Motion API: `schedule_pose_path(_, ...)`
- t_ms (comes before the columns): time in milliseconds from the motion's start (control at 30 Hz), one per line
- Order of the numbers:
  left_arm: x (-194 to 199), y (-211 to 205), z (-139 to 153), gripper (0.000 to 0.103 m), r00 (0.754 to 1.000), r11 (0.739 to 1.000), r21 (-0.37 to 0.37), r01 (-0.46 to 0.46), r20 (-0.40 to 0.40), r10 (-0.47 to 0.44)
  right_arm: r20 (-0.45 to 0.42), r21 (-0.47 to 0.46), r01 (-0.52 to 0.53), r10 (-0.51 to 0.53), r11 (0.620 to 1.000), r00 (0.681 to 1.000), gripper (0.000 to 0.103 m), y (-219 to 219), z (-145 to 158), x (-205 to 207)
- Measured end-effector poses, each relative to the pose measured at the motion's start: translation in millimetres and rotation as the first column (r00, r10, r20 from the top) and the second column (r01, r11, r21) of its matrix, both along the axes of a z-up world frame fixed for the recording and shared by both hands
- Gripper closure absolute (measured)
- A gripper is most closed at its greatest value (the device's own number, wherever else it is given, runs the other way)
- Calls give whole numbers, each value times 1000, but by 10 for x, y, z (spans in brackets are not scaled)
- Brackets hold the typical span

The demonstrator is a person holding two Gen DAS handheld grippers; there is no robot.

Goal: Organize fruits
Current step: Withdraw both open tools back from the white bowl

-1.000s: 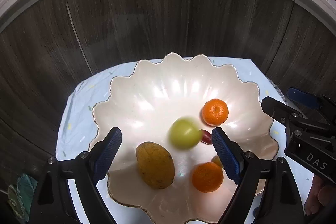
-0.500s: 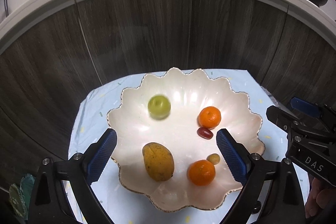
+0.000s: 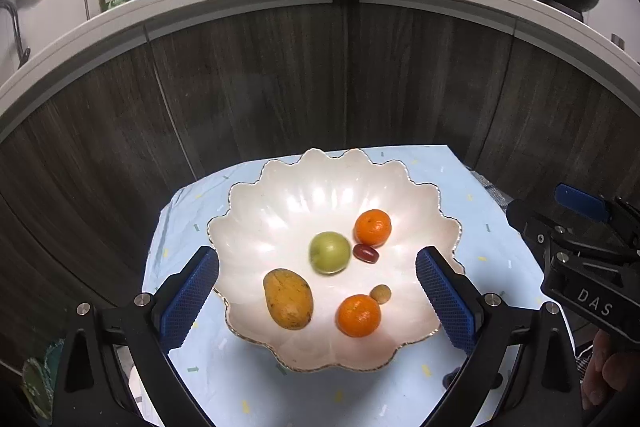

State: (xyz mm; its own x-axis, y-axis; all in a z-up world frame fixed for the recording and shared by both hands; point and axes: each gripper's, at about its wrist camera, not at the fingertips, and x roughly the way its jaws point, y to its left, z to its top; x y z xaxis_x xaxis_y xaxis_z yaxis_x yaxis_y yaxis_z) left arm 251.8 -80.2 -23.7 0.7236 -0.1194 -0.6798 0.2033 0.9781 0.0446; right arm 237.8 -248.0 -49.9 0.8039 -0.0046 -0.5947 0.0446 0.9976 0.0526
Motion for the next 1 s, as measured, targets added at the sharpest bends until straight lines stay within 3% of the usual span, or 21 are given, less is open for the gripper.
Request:
schedule_pose_path(600, -369, -143, 104, 3, 998, 999, 22, 45, 32, -46, 5, 15, 40, -40, 999, 999, 32, -179, 0, -365)
schedule_pose_path(1000, -615, -256, -55, 3, 996, 996, 31, 89, 5, -89, -31, 23, 68, -67, 997, 997, 32, -273, -192, -583)
